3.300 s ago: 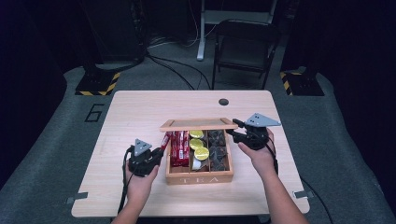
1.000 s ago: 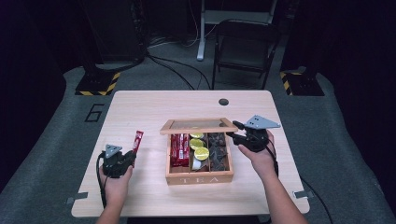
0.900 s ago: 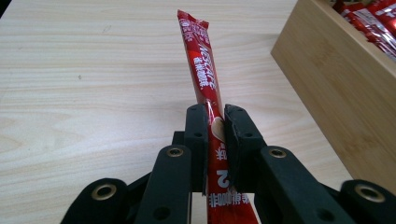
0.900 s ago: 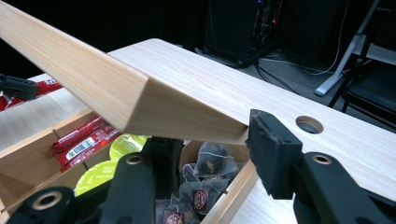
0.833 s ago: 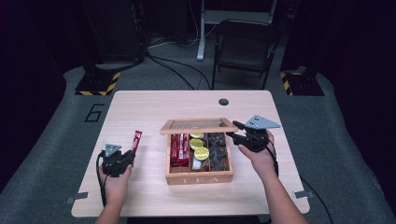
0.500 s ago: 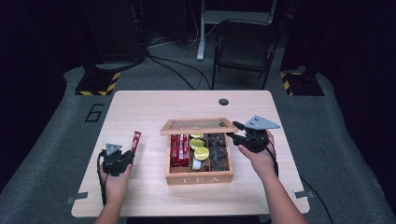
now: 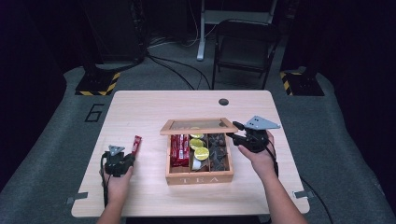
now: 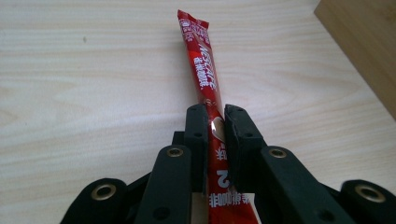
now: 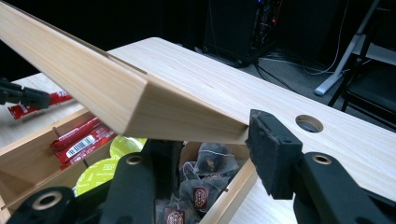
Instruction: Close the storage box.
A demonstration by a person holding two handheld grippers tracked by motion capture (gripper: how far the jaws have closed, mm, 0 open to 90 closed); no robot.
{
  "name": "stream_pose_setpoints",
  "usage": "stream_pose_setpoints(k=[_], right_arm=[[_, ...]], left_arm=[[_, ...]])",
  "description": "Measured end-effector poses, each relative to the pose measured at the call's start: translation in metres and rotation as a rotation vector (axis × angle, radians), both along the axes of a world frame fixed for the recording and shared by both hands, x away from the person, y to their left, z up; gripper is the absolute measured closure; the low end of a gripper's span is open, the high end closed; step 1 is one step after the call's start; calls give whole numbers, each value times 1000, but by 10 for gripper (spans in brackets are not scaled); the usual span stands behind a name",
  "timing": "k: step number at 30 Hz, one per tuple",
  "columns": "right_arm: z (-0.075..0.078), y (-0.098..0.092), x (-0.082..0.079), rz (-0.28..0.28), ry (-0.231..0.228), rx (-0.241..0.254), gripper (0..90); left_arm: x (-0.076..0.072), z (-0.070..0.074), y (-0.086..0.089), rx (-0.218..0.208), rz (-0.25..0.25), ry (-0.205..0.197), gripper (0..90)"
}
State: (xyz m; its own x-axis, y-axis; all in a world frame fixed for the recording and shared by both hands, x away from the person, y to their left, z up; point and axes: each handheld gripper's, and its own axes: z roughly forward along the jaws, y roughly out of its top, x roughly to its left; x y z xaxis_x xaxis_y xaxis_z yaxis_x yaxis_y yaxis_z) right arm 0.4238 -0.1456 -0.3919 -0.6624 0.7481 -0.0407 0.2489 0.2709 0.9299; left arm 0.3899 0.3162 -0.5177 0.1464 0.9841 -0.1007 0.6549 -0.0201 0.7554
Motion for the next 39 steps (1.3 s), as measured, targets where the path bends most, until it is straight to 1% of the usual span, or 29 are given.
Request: stream_pose_setpoints(k=[8,12,13,15,19,22,25,26,27,28,29,30,33,34,36,39], right_arm=[[0,0,0,0,0,1,550],[0,0,0,-1,1,2,550],[0,0,0,-1,2,2,550],[0,0,0,-1,0,1,550],[0,0,0,0,0,0,550],[0,0,0,0,0,1,550],[0,0,0,-1,1,2,550],[0,0,0,-2,1,2,550],[0,0,0,-2,1,2,550],[0,0,0,-1,1,2,550],[0,0,0,-2,1,2,550],[0,0,0,-2,1,2,550],[0,0,0,-2,1,2,550],[0,0,0,-2,1,1,550],[0,0,0,-1,1,0,550],[1,0,0,-1,1,-1,550]], left_arm=[[-2,-5,7,-3,19,14,795],[-2,-5,8,-6,15,24,784],[-2,-5,8,-4,14,27,770],[-3,-5,8,-10,20,16,724],[-5,-6,8,-20,30,8,639],[-5,-6,8,-3,32,0,572],[-6,-5,7,0,43,-9,535],[-7,-4,7,-2,38,-2,527],[-6,-3,6,-2,41,-20,523],[-7,-1,6,0,34,-18,518],[-6,-1,5,-5,34,-28,516],[-7,2,4,-6,28,-23,516],[-6,7,-1,-4,10,-38,516],[-6,9,-3,-9,11,-47,516],[-5,14,-7,-4,-9,-55,516],[-6,22,-13,-11,-41,-66,515]])
